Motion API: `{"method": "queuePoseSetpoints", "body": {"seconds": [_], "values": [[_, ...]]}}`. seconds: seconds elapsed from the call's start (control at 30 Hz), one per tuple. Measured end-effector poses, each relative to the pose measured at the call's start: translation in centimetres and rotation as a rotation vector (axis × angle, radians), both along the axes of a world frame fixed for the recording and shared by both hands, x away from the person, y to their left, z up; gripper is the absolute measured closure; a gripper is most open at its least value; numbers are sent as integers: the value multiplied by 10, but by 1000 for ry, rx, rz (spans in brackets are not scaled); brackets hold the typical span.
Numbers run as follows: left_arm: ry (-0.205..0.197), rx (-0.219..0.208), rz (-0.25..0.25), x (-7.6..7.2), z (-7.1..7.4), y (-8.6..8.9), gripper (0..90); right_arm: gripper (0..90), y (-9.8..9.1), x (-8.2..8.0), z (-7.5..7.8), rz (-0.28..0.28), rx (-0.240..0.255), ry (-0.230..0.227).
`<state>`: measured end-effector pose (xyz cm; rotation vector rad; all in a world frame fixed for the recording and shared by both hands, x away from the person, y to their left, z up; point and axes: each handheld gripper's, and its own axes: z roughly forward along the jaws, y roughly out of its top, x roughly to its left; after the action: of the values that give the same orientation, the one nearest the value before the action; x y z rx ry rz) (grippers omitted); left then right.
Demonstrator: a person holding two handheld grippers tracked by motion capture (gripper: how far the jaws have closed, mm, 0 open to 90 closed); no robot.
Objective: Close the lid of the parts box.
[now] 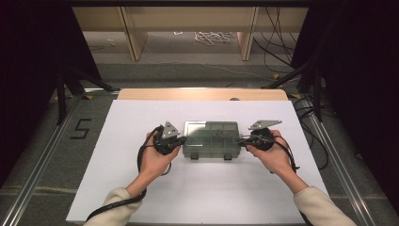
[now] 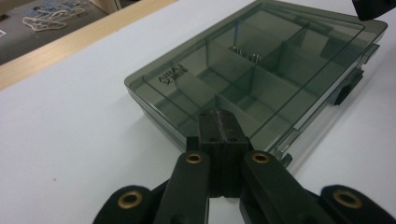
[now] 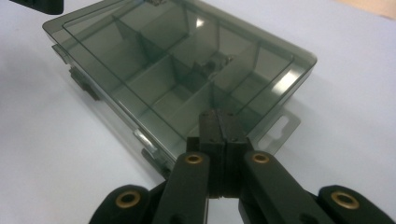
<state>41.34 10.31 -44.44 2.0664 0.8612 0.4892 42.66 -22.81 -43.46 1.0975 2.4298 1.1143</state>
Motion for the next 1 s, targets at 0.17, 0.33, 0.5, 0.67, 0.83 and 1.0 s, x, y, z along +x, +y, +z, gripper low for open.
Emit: {"method": "queuePoseSetpoints", "body": {"seconds": [0.17, 0.33, 0.5, 0.67, 0.83, 1.0], "values": [[19, 23, -15, -1, -8, -2, 897, 900, 2, -1, -8, -6, -1, 26], [27, 25, -17, -2, -10, -4, 898, 900, 0, -1, -9, -2, -6, 37], [26, 22, -15, -4, -13, -3, 897, 900, 0, -3, -10, -8, 2, 41], [22, 12, -9, -5, -14, -3, 898, 900, 0, -3, -12, -15, 12, 25], [26, 16, -4, -5, -14, -3, 897, 900, -1, -5, -12, -17, 23, 42], [28, 6, -5, -5, -14, -3, 897, 900, -1, -5, -13, -33, 39, 24]]}}
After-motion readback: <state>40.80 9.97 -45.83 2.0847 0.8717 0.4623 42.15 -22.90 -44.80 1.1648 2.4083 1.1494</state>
